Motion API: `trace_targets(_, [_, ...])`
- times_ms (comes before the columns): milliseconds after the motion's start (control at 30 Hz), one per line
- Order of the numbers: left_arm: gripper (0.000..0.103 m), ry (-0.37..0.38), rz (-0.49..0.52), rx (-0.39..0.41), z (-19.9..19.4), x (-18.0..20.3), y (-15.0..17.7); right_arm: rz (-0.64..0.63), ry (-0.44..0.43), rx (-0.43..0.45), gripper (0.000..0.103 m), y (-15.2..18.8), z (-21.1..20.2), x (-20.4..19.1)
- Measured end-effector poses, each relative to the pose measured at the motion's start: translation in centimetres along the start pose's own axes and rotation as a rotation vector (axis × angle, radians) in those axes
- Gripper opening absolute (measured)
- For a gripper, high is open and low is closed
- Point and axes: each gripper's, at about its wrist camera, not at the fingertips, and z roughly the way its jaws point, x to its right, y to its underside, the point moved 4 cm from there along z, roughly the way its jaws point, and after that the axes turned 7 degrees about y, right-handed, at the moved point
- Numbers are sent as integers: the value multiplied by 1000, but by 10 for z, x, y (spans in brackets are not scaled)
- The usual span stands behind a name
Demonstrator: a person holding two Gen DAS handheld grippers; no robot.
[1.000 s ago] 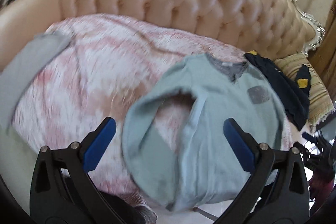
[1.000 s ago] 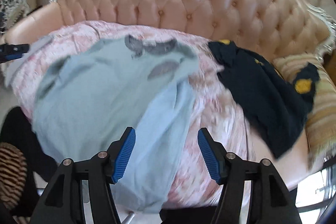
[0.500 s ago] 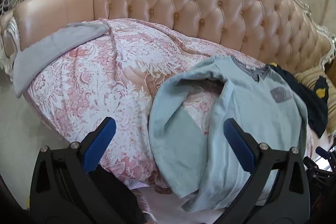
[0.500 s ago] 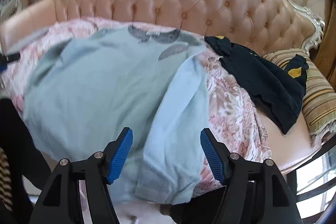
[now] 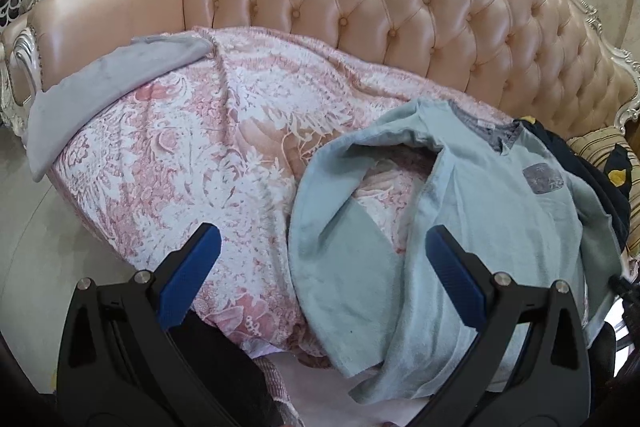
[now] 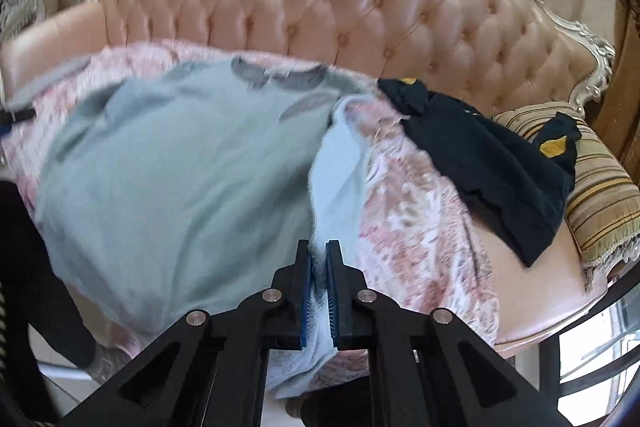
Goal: Fold clothes
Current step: 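Pull the grasped sleeve with the right gripper to flatten the shirt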
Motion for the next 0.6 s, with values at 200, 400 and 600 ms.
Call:
trace_targets(200, [102, -25, 9, -7, 1, 5, -26, 81, 15, -4, 7, -27, -2, 44])
trace_targets(400, [102, -64, -27, 20, -2, -11, -45, 122, 36, 2, 7, -45, 2, 74])
trace_targets(600, [102, -83, -48, -5, 4, -26, -27, 125, 46, 4, 7, -51, 9, 88])
